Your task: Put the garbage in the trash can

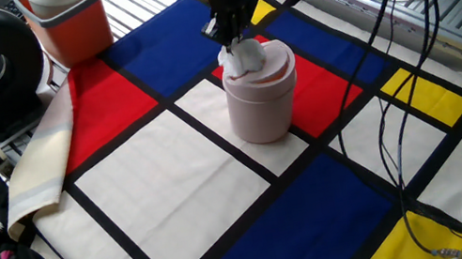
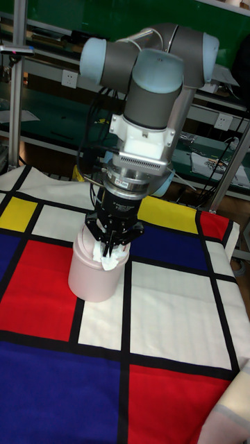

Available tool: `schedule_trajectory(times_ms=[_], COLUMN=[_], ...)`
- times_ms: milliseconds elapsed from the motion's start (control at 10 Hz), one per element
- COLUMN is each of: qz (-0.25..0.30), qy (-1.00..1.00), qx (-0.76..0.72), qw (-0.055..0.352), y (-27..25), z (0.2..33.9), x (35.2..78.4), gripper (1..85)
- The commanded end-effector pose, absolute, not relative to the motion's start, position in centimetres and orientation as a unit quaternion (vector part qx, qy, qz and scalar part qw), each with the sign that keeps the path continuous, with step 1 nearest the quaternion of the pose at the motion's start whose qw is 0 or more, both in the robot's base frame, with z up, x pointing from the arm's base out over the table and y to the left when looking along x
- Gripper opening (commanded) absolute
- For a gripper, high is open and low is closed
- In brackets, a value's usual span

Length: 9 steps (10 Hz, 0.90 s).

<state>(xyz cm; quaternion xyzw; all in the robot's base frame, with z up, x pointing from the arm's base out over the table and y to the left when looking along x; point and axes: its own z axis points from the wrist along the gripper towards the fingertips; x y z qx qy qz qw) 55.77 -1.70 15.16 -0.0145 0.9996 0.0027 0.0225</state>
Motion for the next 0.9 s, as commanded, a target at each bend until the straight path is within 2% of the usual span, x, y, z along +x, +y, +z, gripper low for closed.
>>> schedule_trajectory(times_ms=[0, 300, 800], qz=[0.015, 0.019, 0.013], qy=[0.999, 0.999, 0.999], qx=[-0.013, -0.008, 0.001], qw=[0.034, 0.041, 0.033], y=[-1.2, -1.0, -1.1], z=[13.8, 12.9, 14.0], x=[56.3, 55.9, 54.8], gripper=[1.0, 1.0, 1.0])
